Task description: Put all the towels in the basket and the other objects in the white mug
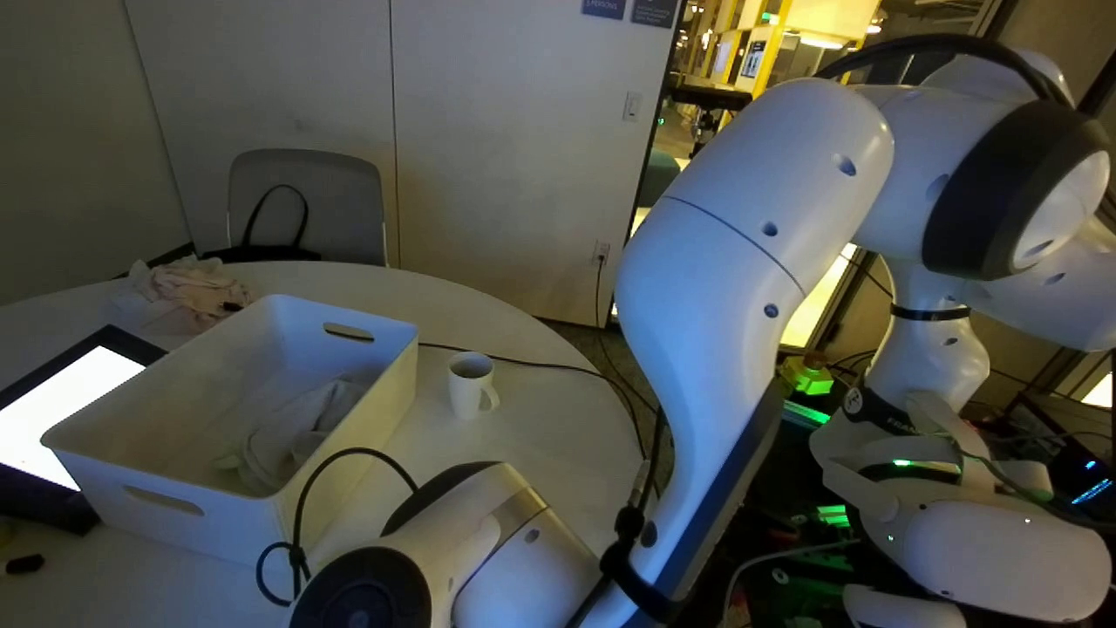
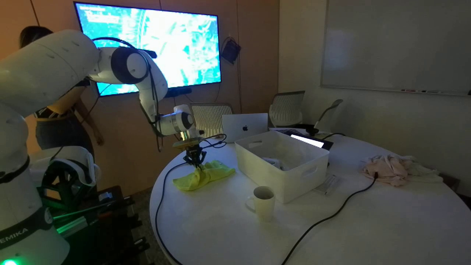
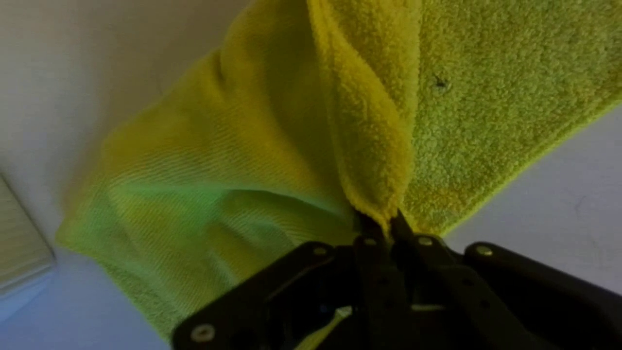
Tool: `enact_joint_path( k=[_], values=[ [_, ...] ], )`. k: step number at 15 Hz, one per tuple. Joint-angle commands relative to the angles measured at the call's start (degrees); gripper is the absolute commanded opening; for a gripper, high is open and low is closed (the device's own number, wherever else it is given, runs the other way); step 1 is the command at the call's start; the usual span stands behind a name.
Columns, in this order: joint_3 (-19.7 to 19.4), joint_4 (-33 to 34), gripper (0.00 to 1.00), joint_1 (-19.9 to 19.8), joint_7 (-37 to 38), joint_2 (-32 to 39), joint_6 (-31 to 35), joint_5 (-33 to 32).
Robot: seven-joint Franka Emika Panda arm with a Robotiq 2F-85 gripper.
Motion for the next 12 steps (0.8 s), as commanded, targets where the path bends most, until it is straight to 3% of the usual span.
enact_joint_path(
  k=[1,12],
  values=[
    [-0.5,-5.07,0.02,0.33,1.14,-6.07,-0.75,0.58],
    [-5.59,-30.32,0.02,-3.31,17.54,-31.04,6.63,-1.49]
  ],
)
